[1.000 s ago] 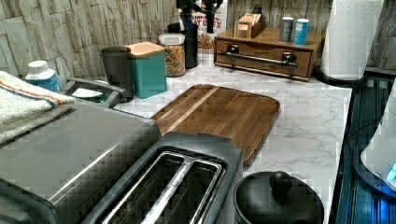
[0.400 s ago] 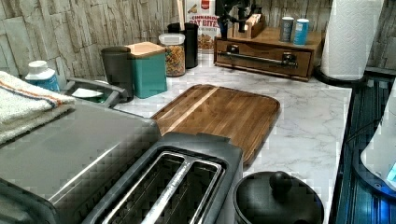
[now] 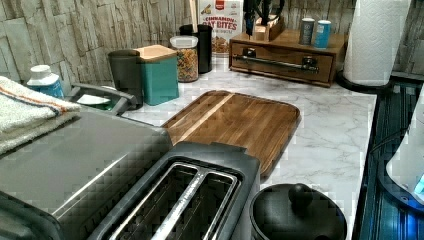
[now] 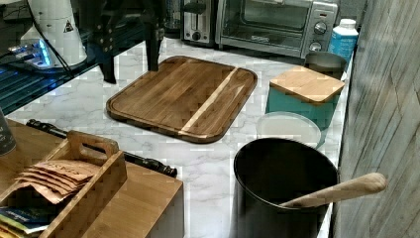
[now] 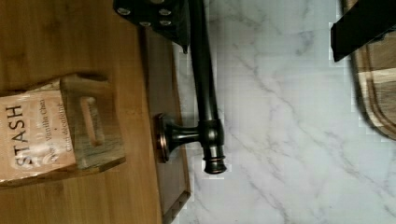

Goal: Open the drawer.

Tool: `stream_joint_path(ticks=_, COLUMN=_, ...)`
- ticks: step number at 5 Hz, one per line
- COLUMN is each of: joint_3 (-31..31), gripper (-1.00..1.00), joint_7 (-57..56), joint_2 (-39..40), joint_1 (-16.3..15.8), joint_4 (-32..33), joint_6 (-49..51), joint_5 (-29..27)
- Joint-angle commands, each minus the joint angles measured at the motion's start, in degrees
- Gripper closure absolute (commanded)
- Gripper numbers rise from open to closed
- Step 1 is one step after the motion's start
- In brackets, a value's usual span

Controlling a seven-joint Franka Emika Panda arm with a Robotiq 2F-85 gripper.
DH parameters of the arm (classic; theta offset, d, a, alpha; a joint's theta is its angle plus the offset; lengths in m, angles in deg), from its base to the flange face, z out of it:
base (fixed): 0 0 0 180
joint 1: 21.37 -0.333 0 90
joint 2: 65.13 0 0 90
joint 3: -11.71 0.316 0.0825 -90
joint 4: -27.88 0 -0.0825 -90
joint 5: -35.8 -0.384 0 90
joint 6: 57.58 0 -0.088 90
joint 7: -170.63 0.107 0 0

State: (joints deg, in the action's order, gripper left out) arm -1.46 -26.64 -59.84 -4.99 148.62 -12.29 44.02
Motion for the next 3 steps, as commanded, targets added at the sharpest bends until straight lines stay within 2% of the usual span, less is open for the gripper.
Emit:
stream_joint_path(ticks=1, joint_3=-0.68, gripper=-1.0, joint_7=-2.59, joint_2=5.04, joint_1=0.2, joint_4=-3.79, joint_6=-0.76, joint_5=2.48)
stream_joint_path(ticks=2, joint_3=-2.0, gripper=-1.0, joint_7=-0.91, joint_2=4.52, joint_1=0.14, joint_4=-2.21, joint_6=-2.44, joint_5=4.62)
stream_joint_path(ticks=3, joint_3=-3.14, gripper=-1.0, joint_7=0.34, joint_2=3.5, joint_1=0.52, joint_4=1.2, joint_6=-8.77, joint_5=8.46)
